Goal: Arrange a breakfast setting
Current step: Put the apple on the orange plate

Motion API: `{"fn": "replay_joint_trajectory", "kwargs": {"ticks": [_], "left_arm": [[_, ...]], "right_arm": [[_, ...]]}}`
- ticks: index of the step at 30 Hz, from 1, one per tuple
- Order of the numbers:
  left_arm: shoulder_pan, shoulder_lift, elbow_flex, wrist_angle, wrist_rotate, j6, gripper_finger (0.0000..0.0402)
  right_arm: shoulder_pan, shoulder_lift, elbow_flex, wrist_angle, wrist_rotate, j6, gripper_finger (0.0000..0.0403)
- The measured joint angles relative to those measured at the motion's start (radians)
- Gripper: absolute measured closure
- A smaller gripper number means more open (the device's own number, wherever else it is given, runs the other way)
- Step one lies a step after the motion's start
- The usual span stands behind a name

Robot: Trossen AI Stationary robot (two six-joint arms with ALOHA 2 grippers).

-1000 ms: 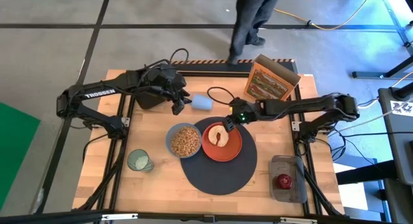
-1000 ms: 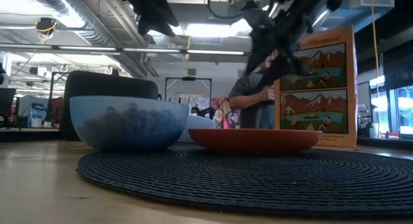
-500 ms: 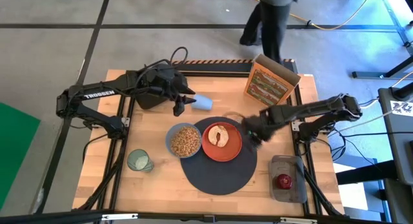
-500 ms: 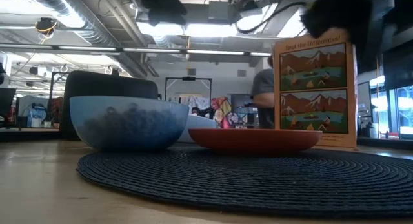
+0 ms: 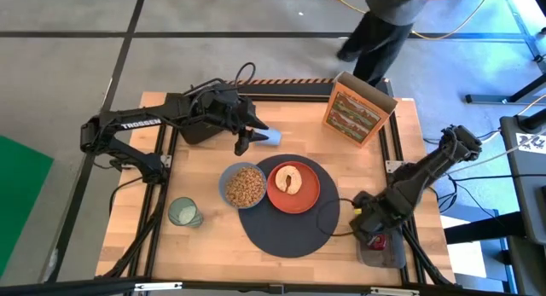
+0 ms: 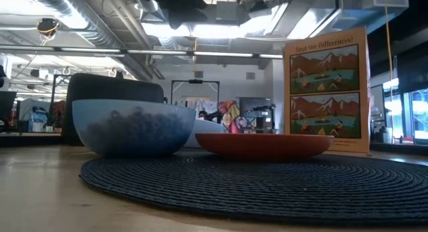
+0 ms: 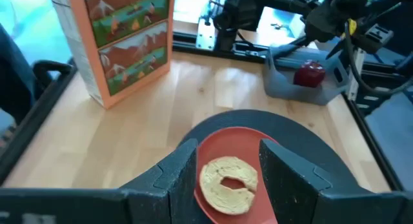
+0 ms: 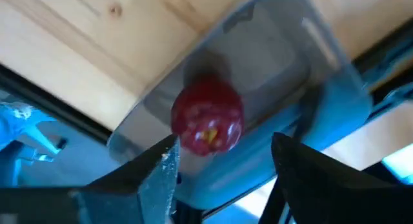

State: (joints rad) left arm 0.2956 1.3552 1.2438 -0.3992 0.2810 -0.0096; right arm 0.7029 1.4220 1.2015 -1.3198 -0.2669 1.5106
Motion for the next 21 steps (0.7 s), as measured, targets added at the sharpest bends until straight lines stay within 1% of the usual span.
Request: {"fn": "replay_joint_trajectory", "kwargs": {"ticks": [4, 7, 10, 14, 17, 21], "left_arm": [[-0.005, 0.015, 0.0, 0.005, 0.022, -0.004, 0.024], [-0.005, 0.014, 0.0, 0.014, 0.025, -0.004, 0.024], [-0.006, 0.014, 0.0, 0.018, 0.007, -0.015, 0.024], [-0.006, 0.014, 0.0, 0.019, -0.008, -0.023, 0.024], [-0.01, 0.014, 0.0, 0.019, -0.009, -0.037, 0.024], [-0.018, 0.014, 0.0, 0.018, -0.008, -0.048, 0.024]], "right_arm": [[0.048, 0.002, 0.0, 0.041, -0.052, 0.076, 0.0129], [0.093, 0.014, -0.005, 0.041, -0.039, 0.095, 0.013], [0.148, 0.015, -0.046, 0.063, -0.025, 0.114, 0.0155], [0.203, 0.013, -0.128, 0.193, -0.048, 0.15, 0.0201], [0.213, 0.012, -0.171, 0.288, -0.059, 0.171, 0.0227], [0.214, 0.012, -0.185, 0.294, -0.035, 0.199, 0.0249]]}}
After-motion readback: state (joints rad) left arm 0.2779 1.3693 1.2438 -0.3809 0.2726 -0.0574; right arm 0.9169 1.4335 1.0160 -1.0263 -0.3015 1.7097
